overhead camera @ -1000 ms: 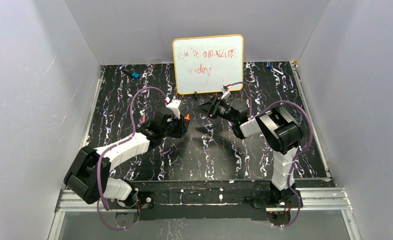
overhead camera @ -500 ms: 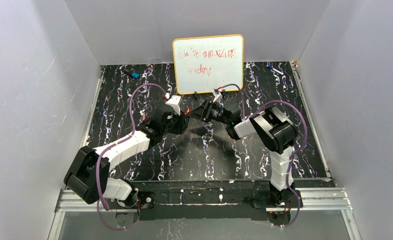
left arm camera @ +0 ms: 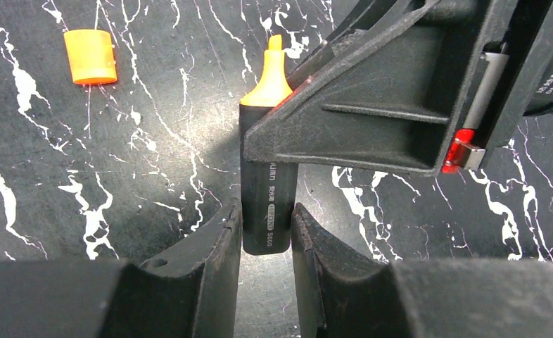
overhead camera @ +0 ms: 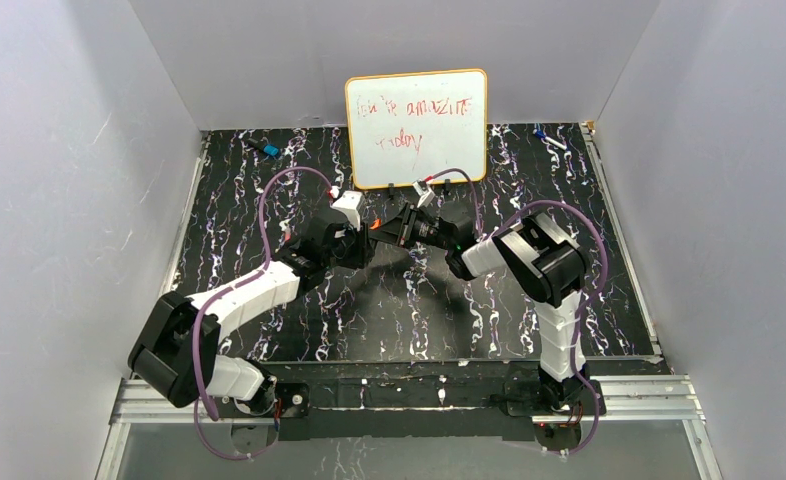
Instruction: Insert the pens into the pen caps
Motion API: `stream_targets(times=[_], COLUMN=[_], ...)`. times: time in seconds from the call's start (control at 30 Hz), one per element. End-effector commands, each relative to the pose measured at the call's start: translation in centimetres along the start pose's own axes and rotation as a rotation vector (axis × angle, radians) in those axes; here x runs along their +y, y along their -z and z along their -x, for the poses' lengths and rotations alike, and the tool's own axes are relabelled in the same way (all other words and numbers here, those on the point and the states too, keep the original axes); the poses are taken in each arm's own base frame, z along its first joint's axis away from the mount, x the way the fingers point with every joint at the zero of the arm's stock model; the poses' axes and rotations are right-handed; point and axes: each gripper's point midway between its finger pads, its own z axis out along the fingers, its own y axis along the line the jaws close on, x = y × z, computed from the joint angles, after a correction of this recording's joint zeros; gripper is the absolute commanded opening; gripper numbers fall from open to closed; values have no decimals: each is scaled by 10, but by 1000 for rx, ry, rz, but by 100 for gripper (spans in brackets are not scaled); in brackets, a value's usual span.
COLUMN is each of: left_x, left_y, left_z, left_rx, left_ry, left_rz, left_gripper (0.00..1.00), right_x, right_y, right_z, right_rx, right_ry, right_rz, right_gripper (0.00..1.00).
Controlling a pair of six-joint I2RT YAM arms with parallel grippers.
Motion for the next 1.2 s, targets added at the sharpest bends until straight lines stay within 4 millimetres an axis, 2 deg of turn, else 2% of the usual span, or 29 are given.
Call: stream_targets(times=[0.0, 0.07, 0.1, 0.13, 0.3, 0.4, 0.67, 0.97, 1.17], left_x=[-3, -2, -5, -5, -7, -7, -39, -40, -37], left_y=[5, 8, 11, 13, 26, 30, 32, 31, 27], left_z=[18, 19, 19, 22, 32, 36, 30, 22, 16], left_rx=[-58, -74, -86, -107, -157, -168, -146, -129, -110], left_ry=[-21, -19, -4, 18, 133, 157, 233, 254, 269], left_rz=[-5, -15, -52, -83, -270, -335, -592, -598, -589], left_gripper=[0, 23, 31, 34, 35, 33, 34, 32, 43], right_x=[14, 19, 23, 25, 39, 46, 54, 61, 65], right_y=[-5, -5, -4, -4, -2, -1, -2, -7, -9], right_z=[10, 12, 13, 14, 17, 17, 21, 29, 34], right_rx=[-16, -18, -20, -23, -36, -36, -48, -60, -69], right_ry=[61, 78, 91, 101, 120, 120, 133, 150, 163], right_rz=[56, 74, 85, 93, 159, 201, 234, 258, 272], right_gripper=[1, 1, 1, 1, 1, 1, 1, 1, 1])
